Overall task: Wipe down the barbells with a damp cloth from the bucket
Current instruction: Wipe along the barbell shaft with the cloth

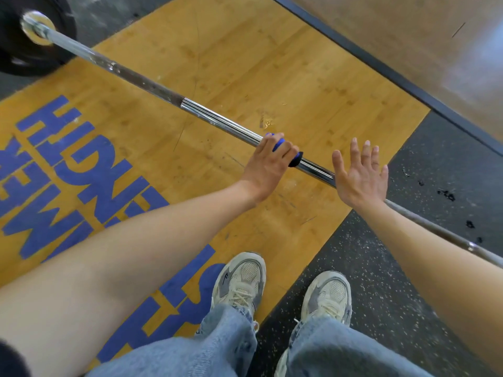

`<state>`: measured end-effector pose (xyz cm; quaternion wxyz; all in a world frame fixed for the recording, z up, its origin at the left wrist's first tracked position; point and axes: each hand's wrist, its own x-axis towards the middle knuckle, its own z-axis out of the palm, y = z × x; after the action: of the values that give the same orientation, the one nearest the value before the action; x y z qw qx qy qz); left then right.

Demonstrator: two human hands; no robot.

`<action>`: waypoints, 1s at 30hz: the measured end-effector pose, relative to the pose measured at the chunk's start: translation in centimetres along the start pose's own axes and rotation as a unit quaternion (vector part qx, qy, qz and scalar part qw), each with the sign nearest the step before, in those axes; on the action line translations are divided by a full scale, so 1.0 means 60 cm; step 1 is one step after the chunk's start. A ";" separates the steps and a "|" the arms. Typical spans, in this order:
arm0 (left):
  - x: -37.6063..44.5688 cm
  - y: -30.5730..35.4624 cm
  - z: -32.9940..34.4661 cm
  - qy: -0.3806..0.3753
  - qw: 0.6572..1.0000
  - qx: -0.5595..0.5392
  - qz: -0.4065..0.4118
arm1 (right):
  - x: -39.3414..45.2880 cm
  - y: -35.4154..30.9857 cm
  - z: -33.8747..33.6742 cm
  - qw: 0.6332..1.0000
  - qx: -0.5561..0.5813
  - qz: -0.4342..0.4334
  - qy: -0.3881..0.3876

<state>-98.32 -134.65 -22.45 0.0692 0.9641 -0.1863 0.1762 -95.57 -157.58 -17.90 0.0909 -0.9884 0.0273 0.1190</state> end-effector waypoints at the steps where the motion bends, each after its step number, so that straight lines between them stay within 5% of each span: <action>1: -0.002 -0.003 0.000 0.004 1.000 0.000 0.019 | -0.005 -0.001 0.002 1.000 0.000 0.004 0.000; 4: -0.018 -0.057 -0.007 0.017 0.999 0.026 0.041 | -0.017 -0.003 0.009 1.000 0.001 0.014 0.009; 8: -0.047 -0.132 -0.020 0.000 0.998 0.062 -0.032 | -0.033 -0.005 0.015 1.000 0.006 0.017 0.013; 15: -0.052 -0.138 -0.025 -0.021 0.995 0.077 -0.052 | -0.047 -0.022 0.009 1.000 -0.010 0.000 0.030; 22: -0.046 -0.131 -0.032 -0.008 0.997 0.063 -0.053 | -0.020 -0.204 0.012 0.986 0.000 -0.154 0.060; 30: -0.046 -0.197 -0.035 -0.063 0.993 0.088 -0.038 | 0.014 -0.276 0.048 0.995 0.010 -0.103 -0.009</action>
<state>-96.83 -122.42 -22.30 -0.0215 0.9820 -0.1371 0.1281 -94.16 -140.80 -17.95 0.1125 -0.9839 -0.0743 0.1172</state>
